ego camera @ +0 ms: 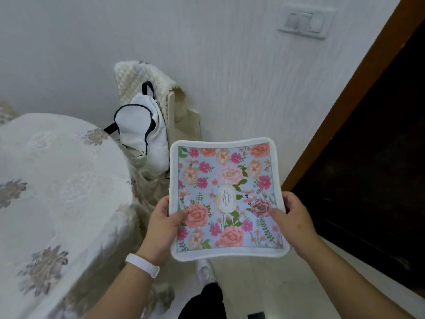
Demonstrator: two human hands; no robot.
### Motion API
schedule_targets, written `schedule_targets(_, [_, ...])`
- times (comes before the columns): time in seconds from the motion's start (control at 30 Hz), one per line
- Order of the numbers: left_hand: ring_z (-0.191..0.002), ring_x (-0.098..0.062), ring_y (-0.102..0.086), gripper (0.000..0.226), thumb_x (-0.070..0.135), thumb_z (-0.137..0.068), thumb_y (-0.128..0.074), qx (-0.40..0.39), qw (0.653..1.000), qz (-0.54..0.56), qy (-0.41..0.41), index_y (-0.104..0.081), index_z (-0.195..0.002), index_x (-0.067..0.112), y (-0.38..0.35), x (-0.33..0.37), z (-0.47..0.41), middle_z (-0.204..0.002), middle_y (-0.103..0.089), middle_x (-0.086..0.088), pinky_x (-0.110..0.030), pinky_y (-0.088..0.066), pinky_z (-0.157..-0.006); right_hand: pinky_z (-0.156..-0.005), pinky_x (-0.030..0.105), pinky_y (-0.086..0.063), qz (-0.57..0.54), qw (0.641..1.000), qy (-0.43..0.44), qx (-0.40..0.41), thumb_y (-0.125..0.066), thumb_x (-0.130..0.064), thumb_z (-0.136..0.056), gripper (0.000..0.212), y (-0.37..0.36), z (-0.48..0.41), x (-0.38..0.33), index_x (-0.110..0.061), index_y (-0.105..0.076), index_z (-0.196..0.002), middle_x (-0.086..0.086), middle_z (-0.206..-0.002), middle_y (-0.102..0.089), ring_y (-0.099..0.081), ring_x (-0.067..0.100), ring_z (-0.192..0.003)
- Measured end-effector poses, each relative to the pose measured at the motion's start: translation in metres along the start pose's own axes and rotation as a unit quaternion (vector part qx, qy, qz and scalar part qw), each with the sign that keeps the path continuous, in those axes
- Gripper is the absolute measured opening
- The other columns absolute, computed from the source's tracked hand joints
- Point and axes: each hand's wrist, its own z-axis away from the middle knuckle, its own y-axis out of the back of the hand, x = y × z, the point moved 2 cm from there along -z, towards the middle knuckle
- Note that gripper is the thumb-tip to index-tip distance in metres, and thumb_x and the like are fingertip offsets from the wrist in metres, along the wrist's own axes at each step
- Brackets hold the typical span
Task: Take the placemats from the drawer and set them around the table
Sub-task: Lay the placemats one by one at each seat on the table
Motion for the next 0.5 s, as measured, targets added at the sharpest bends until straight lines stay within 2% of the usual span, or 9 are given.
schedule_targets(0.07, [-0.088,-0.036,-0.074,0.027,-0.006,-0.091,-0.06,0.005,1.0,0.009,0.003,-0.061,-0.109,0.014,0.006,0.014,-0.035,-0.101,-0.075,-0.013,-0.044,-0.061,-0.065,-0.051,0.025,-0.057,0.022,1.0,0.003,0.0,-0.068,-0.014,-0.089,0.023,-0.016,-0.032,-0.019,-0.036,-0.06,-0.093,-0.01,-0.088,-0.072,-0.073,0.007,-0.071])
schedule_targets(0.23, [-0.091,-0.038,-0.073,0.029,-0.004,-0.091,-0.061,0.019,1.0,0.014,-0.01,-0.064,-0.108,0.019,0.023,0.052,-0.099,-0.105,-0.075,-0.014,-0.054,-0.06,-0.074,-0.056,0.034,-0.061,0.053,0.998,0.032,-0.003,-0.067,-0.016,-0.09,0.021,-0.056,-0.091,-0.071,-0.035,-0.058,-0.094,-0.009,-0.089,-0.071,-0.073,0.009,-0.073])
schedule_targets(0.4, [-0.087,-0.034,-0.075,0.03,-0.001,-0.091,-0.063,0.053,0.998,0.023,-0.036,-0.061,-0.114,0.018,0.057,0.1,-0.137,-0.102,-0.076,-0.011,-0.046,-0.062,-0.067,-0.058,0.033,-0.058,0.064,0.995,0.064,-0.036,-0.065,-0.015,-0.092,0.022,-0.109,-0.145,-0.113,-0.036,-0.056,-0.092,-0.007,-0.094,-0.07,-0.071,0.006,-0.072])
schedule_targets(0.5, [-0.085,-0.035,-0.075,0.027,0.001,-0.091,-0.064,0.098,0.994,0.037,-0.043,-0.059,-0.113,0.016,0.085,0.115,-0.146,-0.1,-0.077,-0.01,-0.043,-0.061,-0.063,-0.063,0.041,-0.062,0.076,0.99,0.081,-0.081,-0.064,-0.015,-0.092,0.026,-0.148,-0.172,-0.132,-0.039,-0.058,-0.09,-0.007,-0.092,-0.071,-0.071,0.011,-0.072])
